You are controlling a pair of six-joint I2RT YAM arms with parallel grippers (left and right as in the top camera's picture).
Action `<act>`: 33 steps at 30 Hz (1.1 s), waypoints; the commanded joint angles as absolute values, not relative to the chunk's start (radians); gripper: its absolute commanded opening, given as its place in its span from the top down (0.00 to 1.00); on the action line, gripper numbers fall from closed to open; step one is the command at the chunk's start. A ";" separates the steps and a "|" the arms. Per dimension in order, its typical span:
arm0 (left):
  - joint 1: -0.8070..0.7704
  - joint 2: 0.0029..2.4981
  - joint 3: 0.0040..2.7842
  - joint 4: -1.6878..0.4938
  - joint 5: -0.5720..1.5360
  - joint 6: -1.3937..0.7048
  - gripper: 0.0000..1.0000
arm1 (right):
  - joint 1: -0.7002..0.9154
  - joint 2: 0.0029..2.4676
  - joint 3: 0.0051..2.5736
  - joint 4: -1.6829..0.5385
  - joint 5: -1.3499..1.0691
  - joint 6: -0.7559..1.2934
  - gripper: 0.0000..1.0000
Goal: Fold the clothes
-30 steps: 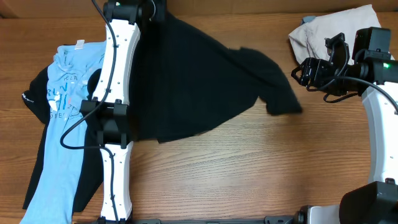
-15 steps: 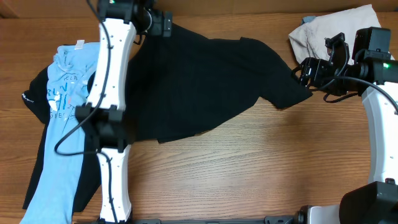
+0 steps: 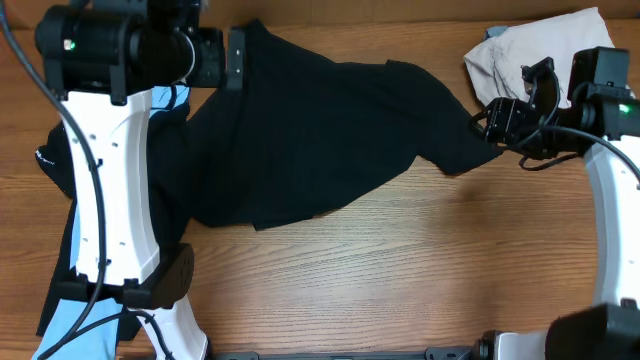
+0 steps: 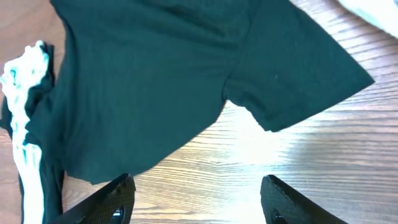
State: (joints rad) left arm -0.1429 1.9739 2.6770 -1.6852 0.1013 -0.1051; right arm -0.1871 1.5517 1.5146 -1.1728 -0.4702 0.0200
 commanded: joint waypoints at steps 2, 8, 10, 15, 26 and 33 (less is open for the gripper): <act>-0.194 1.960 2.628 -1.690 0.163 -0.097 0.00 | -0.183 1.391 1.525 -1.189 -0.407 0.068 0.31; -0.325 1.859 2.421 -1.690 0.117 -0.138 0.00 | -0.183 1.257 1.524 -1.246 -0.269 0.109 0.31; -0.379 1.816 2.276 -1.690 0.043 -0.191 0.00 | -0.183 1.229 1.524 -1.250 -0.253 0.109 0.31; -0.483 1.740 1.884 -1.667 -0.199 -0.413 0.00 | -0.183 1.209 1.524 -1.248 -0.246 0.105 0.30; -0.511 1.647 1.242 -1.195 -0.048 -0.475 0.11 | -0.183 1.255 1.427 -1.217 -0.247 0.105 0.30; -0.490 1.647 1.032 -0.958 -0.004 -0.475 0.23 | -0.183 1.305 1.383 -1.194 -0.247 0.105 0.30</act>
State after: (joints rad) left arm -0.5018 1.6756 1.0821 -0.9997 -0.0330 -0.4652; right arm -0.1871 1.2968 1.3911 -1.2030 -0.2546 0.1013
